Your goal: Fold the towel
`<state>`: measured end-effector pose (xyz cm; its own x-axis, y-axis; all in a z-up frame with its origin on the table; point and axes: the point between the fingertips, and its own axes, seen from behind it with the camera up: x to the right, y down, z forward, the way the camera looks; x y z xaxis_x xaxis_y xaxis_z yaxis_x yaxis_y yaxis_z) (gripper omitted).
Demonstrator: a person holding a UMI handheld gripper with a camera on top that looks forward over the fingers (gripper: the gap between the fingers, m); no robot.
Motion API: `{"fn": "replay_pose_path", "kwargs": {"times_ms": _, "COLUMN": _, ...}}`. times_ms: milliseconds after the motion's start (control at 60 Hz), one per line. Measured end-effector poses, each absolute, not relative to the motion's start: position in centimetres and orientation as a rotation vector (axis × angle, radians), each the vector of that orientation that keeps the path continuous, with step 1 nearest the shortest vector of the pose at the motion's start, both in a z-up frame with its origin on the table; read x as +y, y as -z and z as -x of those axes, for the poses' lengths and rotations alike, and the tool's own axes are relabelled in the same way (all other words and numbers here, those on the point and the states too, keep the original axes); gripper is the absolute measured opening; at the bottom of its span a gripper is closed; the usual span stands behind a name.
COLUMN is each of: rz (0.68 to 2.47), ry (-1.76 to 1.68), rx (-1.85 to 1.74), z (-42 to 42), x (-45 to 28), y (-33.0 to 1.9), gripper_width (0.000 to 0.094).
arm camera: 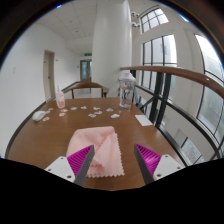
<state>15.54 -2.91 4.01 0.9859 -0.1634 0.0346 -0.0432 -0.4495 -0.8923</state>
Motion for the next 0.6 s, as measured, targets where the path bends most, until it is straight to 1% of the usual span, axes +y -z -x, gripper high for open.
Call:
{"fn": "replay_pose_path", "kwargs": {"times_ms": 217, "rz": 1.931, "ry": 0.106, "rx": 0.039, "z": -10.2, "x": -10.8, "y": -7.7, "gripper_width": 0.0837}}
{"fn": "replay_pose_path", "kwargs": {"times_ms": 350, "rz": 1.892, "ry": 0.105, "rx": -0.042, "z": -6.6, "x": -14.6, "y": -9.0, "gripper_width": 0.0831}}
{"fn": "replay_pose_path", "kwargs": {"times_ms": 483, "rz": 1.876, "ry": 0.088, "rx": -0.089, "z": -4.6, "x": -16.8, "y": -9.5, "gripper_width": 0.0834}}
{"fn": "replay_pose_path", "kwargs": {"times_ms": 533, "rz": 1.886, "ry": 0.142, "rx": -0.087, "z": -5.5, "x": -17.3, "y": -8.9, "gripper_width": 0.0836}}
{"fn": "replay_pose_path", "kwargs": {"times_ms": 600, "rz": 1.877, "ry": 0.095, "rx": -0.092, "z": -4.6, "x": -17.4, "y": -8.7, "gripper_width": 0.0829}}
